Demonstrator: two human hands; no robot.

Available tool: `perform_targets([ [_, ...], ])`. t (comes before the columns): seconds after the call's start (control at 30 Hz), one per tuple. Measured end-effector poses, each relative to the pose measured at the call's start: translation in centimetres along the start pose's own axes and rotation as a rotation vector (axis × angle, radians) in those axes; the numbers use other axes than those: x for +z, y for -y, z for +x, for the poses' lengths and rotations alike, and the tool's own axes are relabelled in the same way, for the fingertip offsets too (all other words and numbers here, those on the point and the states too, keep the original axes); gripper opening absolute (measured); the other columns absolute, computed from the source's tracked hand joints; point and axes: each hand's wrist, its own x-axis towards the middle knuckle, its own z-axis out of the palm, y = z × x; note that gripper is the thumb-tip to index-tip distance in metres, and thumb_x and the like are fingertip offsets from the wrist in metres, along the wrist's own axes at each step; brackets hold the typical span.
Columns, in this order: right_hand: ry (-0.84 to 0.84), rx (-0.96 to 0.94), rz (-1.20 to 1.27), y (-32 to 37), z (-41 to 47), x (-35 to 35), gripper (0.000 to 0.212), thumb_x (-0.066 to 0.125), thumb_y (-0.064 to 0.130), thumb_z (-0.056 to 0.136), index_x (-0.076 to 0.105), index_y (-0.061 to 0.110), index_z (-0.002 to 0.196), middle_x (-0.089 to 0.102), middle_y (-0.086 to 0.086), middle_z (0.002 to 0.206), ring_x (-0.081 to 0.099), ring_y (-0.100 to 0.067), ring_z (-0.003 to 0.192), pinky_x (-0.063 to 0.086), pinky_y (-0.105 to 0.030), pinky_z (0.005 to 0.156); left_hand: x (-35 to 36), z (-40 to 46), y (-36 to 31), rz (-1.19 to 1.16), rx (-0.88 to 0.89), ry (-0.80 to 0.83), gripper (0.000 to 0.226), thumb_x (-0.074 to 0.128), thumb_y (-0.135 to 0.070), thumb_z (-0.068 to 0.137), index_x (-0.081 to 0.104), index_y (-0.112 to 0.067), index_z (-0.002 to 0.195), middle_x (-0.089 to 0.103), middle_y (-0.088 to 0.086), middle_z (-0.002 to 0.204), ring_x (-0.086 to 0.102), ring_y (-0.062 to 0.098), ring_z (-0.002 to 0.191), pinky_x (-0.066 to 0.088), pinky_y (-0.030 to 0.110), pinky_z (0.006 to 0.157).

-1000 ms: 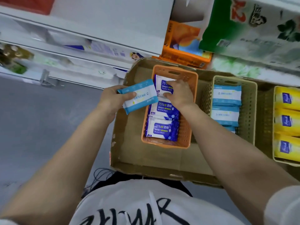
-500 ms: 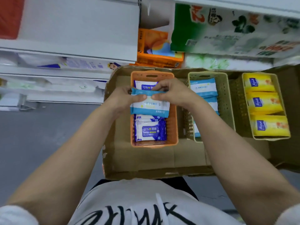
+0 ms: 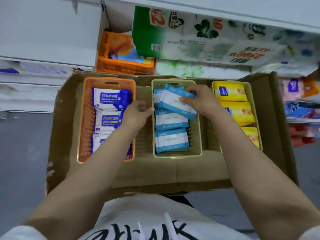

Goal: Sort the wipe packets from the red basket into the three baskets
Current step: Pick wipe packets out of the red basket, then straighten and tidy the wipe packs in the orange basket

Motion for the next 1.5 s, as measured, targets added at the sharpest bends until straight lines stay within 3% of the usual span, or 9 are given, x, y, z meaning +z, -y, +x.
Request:
perform_targets([
  [0.13,0.001,0.014,-0.041,-2.8,2.1,-1.5,0.032,0.076,0.029,0.085,0.070,0.015,0.112,0.068,-0.001,0.107,0.064,-0.018,0.100,0.049,-0.031,0.079,3.6,0.0,1.5,0.089,-0.007,-0.014,0.050,0.071,-0.020,0.089,0.053,-0.016,0.135,0.063,-0.001,0.124,0.059,0.020,0.114,0.050,0.034,0.095],
  [0.37,0.332,-0.102,-0.218,-3.6,2.9,3.1,0.038,0.072,0.030,0.088,0.065,0.016,0.123,0.063,-0.002,0.125,0.058,-0.020,0.113,0.045,-0.029,0.088,4.0,-0.3,2.1,-0.022,-0.073,-0.029,0.054,0.070,-0.013,0.089,0.053,-0.025,0.139,0.061,0.004,0.127,0.055,0.015,0.108,0.049,0.025,0.077],
  [0.5,0.200,-0.189,-0.385,-4.5,2.5,5.4,0.037,0.068,0.030,0.091,0.062,0.021,0.127,0.062,-0.004,0.123,0.052,-0.023,0.119,0.044,-0.033,0.091,4.0,-0.5,2.2,-0.041,-0.094,-0.027,0.055,0.068,-0.015,0.092,0.051,-0.028,0.142,0.057,0.005,0.127,0.052,0.016,0.112,0.049,0.032,0.084],
  [0.63,0.092,-0.277,-0.413,-5.0,2.0,5.8,0.037,0.068,0.030,0.090,0.061,0.020,0.125,0.061,-0.005,0.121,0.046,-0.023,0.122,0.041,-0.032,0.093,4.1,-0.5,2.2,-0.035,-0.102,-0.028,0.056,0.065,-0.017,0.094,0.047,-0.031,0.145,0.052,0.000,0.125,0.050,0.013,0.106,0.045,0.023,0.072],
  [0.77,0.108,-0.286,-0.325,-5.3,1.7,6.0,0.041,0.071,0.031,0.088,0.062,0.018,0.126,0.061,-0.007,0.123,0.044,-0.024,0.122,0.038,-0.032,0.096,4.2,-0.6,2.0,-0.036,-0.114,-0.044,0.055,0.065,-0.017,0.094,0.047,-0.033,0.144,0.052,0.001,0.127,0.050,0.016,0.112,0.047,0.031,0.082],
  [0.9,0.126,-0.329,-0.357,-5.5,1.8,6.4,0.039,0.070,0.028,0.089,0.063,0.019,0.126,0.061,-0.007,0.120,0.044,-0.025,0.121,0.036,-0.032,0.098,4.4,-0.6,2.0,-0.025,-0.105,-0.051,0.054,0.065,-0.017,0.094,0.048,-0.033,0.143,0.053,0.001,0.127,0.050,0.015,0.110,0.048,0.027,0.076],
  [1.23,0.116,-0.269,-0.490,-4.5,1.0,6.3,0.040,0.067,0.032,0.091,0.060,0.022,0.129,0.060,-0.006,0.123,0.043,-0.024,0.124,0.040,-0.036,0.097,3.9,-0.5,2.2,0.016,-0.075,-0.024,0.055,0.068,-0.019,0.091,0.050,-0.028,0.142,0.056,0.002,0.130,0.055,0.021,0.120,0.051,0.043,0.099],
  [1.33,0.060,-0.196,-0.502,-2.8,0.6,5.2,0.041,0.067,0.033,0.090,0.061,0.022,0.129,0.060,-0.006,0.126,0.046,-0.026,0.125,0.043,-0.037,0.095,1.9,-1.2,1.9,0.064,-0.031,-0.002,0.056,0.071,-0.022,0.089,0.051,-0.019,0.141,0.059,0.010,0.133,0.060,0.028,0.118,0.051,0.046,0.099],
  [1.5,0.087,-0.150,-0.510,5.2,-0.8,3.2,0.044,0.064,0.040,0.092,0.060,0.019,0.130,0.062,-0.007,0.131,0.056,-0.027,0.119,0.047,-0.036,0.094,-6.7,-4.2,0.0,0.164,0.108,-0.014,0.047,0.072,-0.034,0.085,0.060,-0.017,0.128,0.070,0.006,0.111,0.065,0.025,0.106,0.052,0.041,0.095],
])
